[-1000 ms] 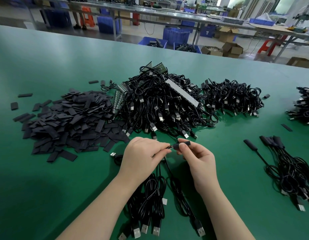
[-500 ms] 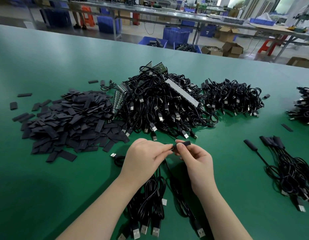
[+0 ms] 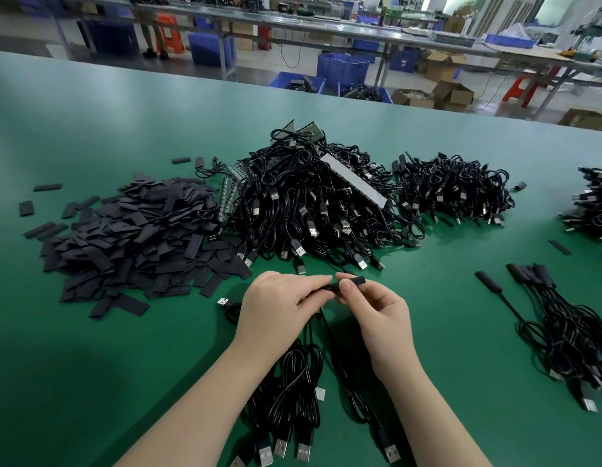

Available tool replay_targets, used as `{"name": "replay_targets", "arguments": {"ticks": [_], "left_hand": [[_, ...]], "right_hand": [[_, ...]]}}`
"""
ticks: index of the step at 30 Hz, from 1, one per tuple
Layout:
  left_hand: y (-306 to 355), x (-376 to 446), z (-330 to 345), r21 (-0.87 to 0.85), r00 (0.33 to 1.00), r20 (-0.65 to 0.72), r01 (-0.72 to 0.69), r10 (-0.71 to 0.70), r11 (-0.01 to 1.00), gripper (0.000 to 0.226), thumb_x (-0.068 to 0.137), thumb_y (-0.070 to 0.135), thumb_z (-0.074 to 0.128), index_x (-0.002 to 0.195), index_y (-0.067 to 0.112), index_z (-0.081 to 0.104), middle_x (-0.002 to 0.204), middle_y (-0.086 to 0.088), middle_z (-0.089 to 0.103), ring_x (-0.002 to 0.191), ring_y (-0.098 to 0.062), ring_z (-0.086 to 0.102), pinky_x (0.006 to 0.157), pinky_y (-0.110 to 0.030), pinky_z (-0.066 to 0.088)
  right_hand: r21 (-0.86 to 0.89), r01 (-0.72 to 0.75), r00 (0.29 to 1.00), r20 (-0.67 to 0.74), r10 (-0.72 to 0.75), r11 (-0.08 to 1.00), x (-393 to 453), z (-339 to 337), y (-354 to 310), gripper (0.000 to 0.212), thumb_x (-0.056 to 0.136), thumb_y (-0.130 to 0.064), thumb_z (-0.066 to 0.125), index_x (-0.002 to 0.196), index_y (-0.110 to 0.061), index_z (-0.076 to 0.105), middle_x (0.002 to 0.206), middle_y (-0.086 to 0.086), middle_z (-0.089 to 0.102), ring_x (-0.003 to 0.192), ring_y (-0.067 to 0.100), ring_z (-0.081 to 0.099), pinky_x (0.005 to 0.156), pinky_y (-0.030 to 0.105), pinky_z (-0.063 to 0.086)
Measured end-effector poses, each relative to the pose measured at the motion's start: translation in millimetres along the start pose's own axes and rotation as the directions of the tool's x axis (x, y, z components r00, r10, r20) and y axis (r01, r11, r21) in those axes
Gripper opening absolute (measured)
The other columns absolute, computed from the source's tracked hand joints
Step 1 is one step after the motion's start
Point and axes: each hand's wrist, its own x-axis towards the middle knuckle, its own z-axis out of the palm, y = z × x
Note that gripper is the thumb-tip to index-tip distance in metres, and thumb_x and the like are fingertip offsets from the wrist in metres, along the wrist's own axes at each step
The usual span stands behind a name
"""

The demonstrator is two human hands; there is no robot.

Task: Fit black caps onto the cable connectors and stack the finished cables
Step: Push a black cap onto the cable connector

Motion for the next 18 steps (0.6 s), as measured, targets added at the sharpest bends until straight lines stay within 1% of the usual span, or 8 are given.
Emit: {"name": "replay_targets", "arguments": {"ticks": [3, 6, 10, 12, 15, 18], "left_hand": [[1.3, 1.0, -0.7, -0.027, 0.999, 0.039, 0.021, -0.02, 0.999, 0.025, 0.083, 0.042, 0.065, 0.102, 0.031, 0.077, 0.088, 0.017, 0.074, 0.08, -0.004, 0.066, 0.083, -0.022, 0.042], [0.6, 1.2, -1.7, -0.049, 0.997, 0.072, -0.004, 0.007, 0.999, 0.023, 0.086, 0.037, 0.064, 0.105, 0.031, 0.076, 0.093, 0.019, 0.074, 0.09, -0.001, 0.067, 0.087, -0.024, 0.044], [-0.8, -0.2, -0.9, -0.025, 0.998, 0.041, -0.045, 0.046, 0.999, 0.02, 0.087, 0.031, 0.065, 0.103, 0.026, 0.077, 0.087, 0.016, 0.074, 0.083, -0.004, 0.068, 0.079, -0.03, 0.049], [-1.3, -0.7, -0.9, -0.018, 0.998, 0.038, -0.047, 0.047, 0.999, 0.02, 0.088, 0.03, 0.065, 0.103, 0.026, 0.077, 0.085, 0.016, 0.074, 0.082, -0.003, 0.068, 0.078, -0.031, 0.049], [1.1, 0.4, -1.9, -0.011, 0.998, 0.05, -0.049, 0.05, 0.999, 0.019, 0.09, 0.029, 0.062, 0.103, 0.03, 0.076, 0.082, 0.017, 0.072, 0.079, -0.003, 0.067, 0.079, -0.03, 0.048], [2.1, 1.5, -2.6, 0.02, 0.993, 0.092, -0.071, 0.069, 0.997, 0.019, 0.092, 0.027, 0.058, 0.1, 0.035, 0.074, 0.073, 0.015, 0.067, 0.07, -0.005, 0.06, 0.076, -0.031, 0.045]], "right_hand": [[0.032, 0.004, 1.0, -0.015, -0.003, 0.999, 0.4, -0.1, 0.2, 0.027, 0.09, -0.011, 0.069, 0.069, -0.024, 0.079, 0.094, -0.007, 0.078, 0.086, 0.003, 0.072, 0.072, 0.011, 0.051], [0.049, 0.007, 1.0, -0.031, -0.006, 0.999, 0.4, 0.5, -0.3, 0.025, 0.089, -0.008, 0.069, 0.07, -0.02, 0.078, 0.093, -0.007, 0.078, 0.083, 0.001, 0.072, 0.07, 0.01, 0.051], [0.041, 0.012, 1.0, -0.019, -0.012, 0.999, -1.1, 1.5, 0.7, 0.024, 0.088, -0.004, 0.069, 0.072, -0.02, 0.077, 0.093, -0.007, 0.078, 0.085, 0.001, 0.072, 0.072, 0.01, 0.051], [0.038, 0.006, 1.0, -0.018, -0.005, 0.999, -0.9, 1.5, 1.3, 0.024, 0.088, -0.004, 0.07, 0.073, -0.021, 0.079, 0.094, -0.007, 0.078, 0.085, 0.002, 0.072, 0.073, 0.011, 0.051], [0.057, -0.012, 1.0, -0.019, 0.013, 0.998, -0.7, 0.9, 2.3, 0.016, 0.087, -0.005, 0.072, 0.081, -0.018, 0.078, 0.096, -0.007, 0.078, 0.085, 0.003, 0.072, 0.073, 0.011, 0.052], [0.018, -0.035, 0.999, -0.009, 0.035, 0.999, -0.1, -0.3, 4.1, 0.006, 0.085, -0.01, 0.075, 0.085, -0.016, 0.078, 0.092, -0.006, 0.078, 0.084, 0.004, 0.072, 0.074, 0.013, 0.052]]}}
